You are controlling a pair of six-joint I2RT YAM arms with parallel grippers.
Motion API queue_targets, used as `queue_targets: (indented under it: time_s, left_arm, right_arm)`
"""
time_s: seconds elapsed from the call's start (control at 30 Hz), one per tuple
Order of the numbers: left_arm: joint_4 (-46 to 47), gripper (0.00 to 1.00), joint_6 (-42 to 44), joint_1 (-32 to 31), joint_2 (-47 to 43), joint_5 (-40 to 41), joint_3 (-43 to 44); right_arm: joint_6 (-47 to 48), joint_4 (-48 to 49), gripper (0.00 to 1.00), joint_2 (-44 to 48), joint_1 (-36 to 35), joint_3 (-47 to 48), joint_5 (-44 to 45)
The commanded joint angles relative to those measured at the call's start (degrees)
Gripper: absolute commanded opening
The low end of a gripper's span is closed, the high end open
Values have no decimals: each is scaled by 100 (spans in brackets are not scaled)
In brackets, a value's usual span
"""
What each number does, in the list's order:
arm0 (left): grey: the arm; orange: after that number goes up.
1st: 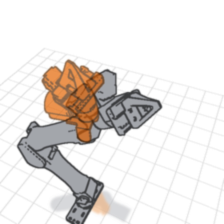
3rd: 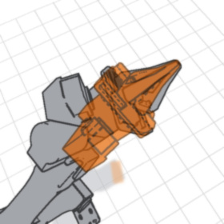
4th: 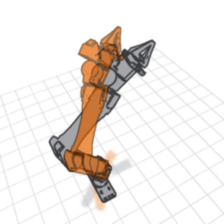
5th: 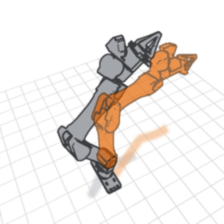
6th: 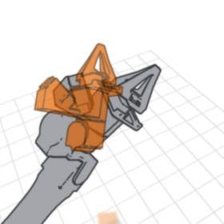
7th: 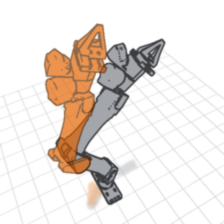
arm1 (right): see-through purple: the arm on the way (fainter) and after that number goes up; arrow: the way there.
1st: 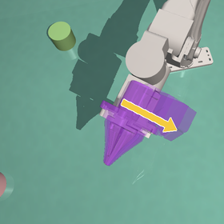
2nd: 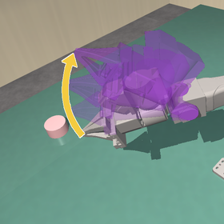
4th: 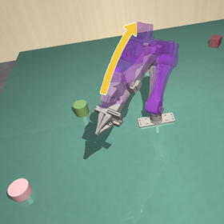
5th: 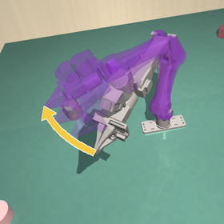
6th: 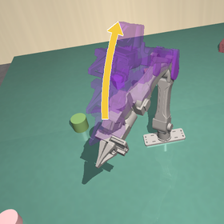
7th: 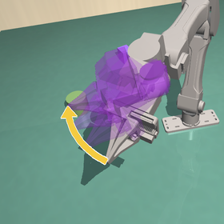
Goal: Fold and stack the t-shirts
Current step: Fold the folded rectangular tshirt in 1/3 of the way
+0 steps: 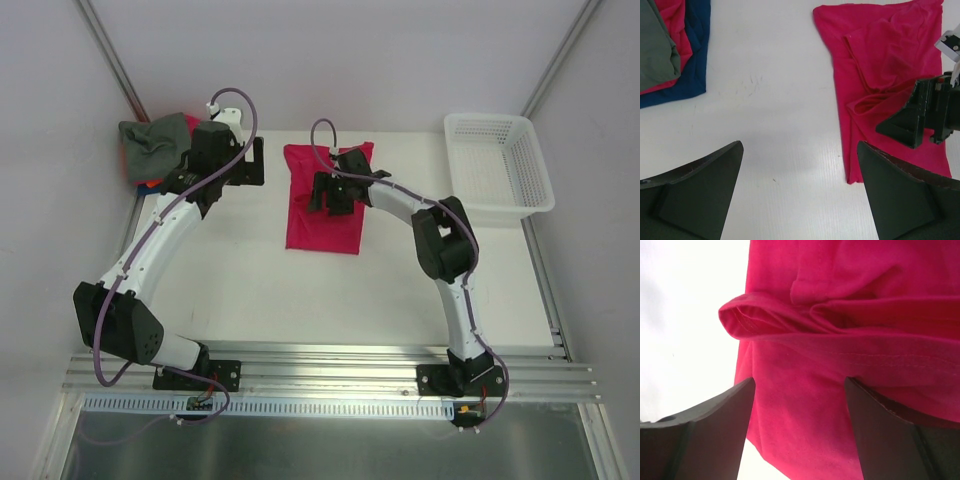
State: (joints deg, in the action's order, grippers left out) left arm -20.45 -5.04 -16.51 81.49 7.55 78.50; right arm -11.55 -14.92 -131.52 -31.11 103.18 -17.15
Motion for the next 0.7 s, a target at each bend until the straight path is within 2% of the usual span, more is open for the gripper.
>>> queue_targets:
  time_s: [0.0,0.2,0.4,0.53,0.67]
  left_arm:
    - [94,99,135,17,42,1,210]
    - [15,99,91,17,-204,-315,-141]
    - [-793,99,-172,17,-274,-746,-607]
    - [-1251,99,-769,25,-117,-1457,-932]
    - [-1540,99,-902,34,173,-1652,-907]
  right_arm:
    - [-330,-451,77,485,-26,-859,-271]
    - [-339,-494,77,970,-18,-1607,-316]
    - [81,-556,77,1295,-53,-1389,96]
    - [329,-828,80,1752,-97,-1177,597]
    - [364,-776,80,2226,-105,-1352,520]
